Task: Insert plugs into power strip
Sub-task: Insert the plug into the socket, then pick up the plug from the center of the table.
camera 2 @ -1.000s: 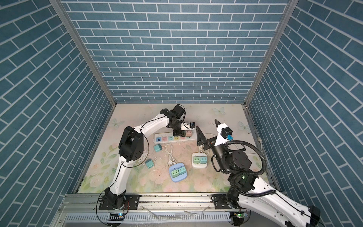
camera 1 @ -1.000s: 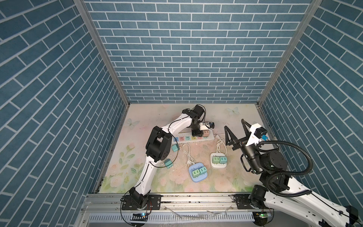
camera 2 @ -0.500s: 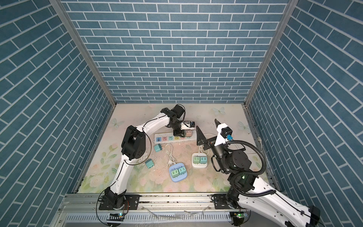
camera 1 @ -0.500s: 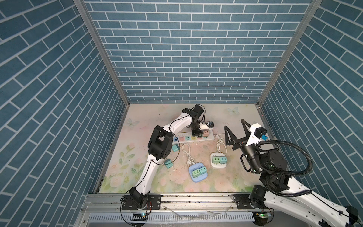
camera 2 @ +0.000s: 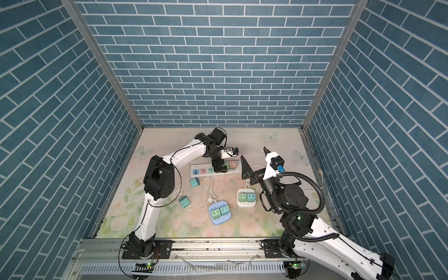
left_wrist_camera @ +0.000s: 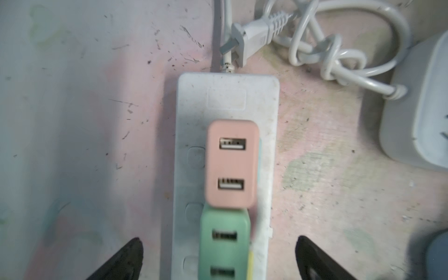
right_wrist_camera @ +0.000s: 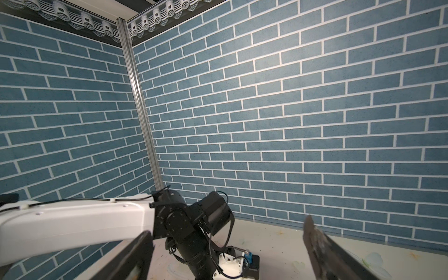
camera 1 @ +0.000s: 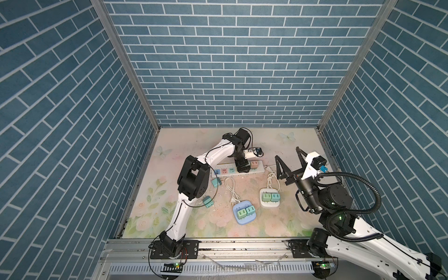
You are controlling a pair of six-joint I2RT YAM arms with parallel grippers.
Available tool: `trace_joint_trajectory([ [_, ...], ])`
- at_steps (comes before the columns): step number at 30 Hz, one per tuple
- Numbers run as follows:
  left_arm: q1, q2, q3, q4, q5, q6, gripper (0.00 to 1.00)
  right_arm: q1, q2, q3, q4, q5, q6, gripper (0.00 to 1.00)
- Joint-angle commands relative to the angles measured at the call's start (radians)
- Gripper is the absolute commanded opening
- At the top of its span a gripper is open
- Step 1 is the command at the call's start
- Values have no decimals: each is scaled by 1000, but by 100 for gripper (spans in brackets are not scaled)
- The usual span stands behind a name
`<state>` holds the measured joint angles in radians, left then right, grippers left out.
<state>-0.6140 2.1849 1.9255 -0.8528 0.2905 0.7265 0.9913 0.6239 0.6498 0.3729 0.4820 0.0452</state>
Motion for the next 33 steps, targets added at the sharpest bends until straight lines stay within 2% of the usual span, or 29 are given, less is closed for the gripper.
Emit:
trace_joint_trajectory([
  [1,-6,-224,-113,89,-60,-148,100,-9,-21,37,-1,-11,-27,98],
  [3,-6,-389,-263,175,-117,-256,99,-6,-26,36,-8,-25,-30,98],
  [6,3,-712,-662,411,-227,-424,100,-9,-20,42,-19,-49,-31,98],
  [9,29,-1019,-1003,615,-427,-632,100,-16,7,64,-49,-90,-26,98],
  [11,55,-1201,-1155,645,-540,-753,100,-19,43,89,-77,-125,-16,98],
  [13,80,-1330,-1259,627,-560,-809,100,-21,84,117,-104,-161,-6,98],
  [17,86,-1487,-1400,574,-579,-871,100,-19,176,185,-182,-249,18,97],
  [21,86,-1592,-1510,545,-651,-992,99,-17,254,208,-238,-254,130,96],
  [25,86,-1716,-1594,558,-604,-1024,100,-18,355,237,-314,-356,172,94],
  [29,86,-1789,-1605,498,-620,-1071,100,-19,433,250,-391,-398,243,88],
  [33,86,-1785,-1594,444,-633,-1125,100,-20,501,218,-395,-427,298,87],
])
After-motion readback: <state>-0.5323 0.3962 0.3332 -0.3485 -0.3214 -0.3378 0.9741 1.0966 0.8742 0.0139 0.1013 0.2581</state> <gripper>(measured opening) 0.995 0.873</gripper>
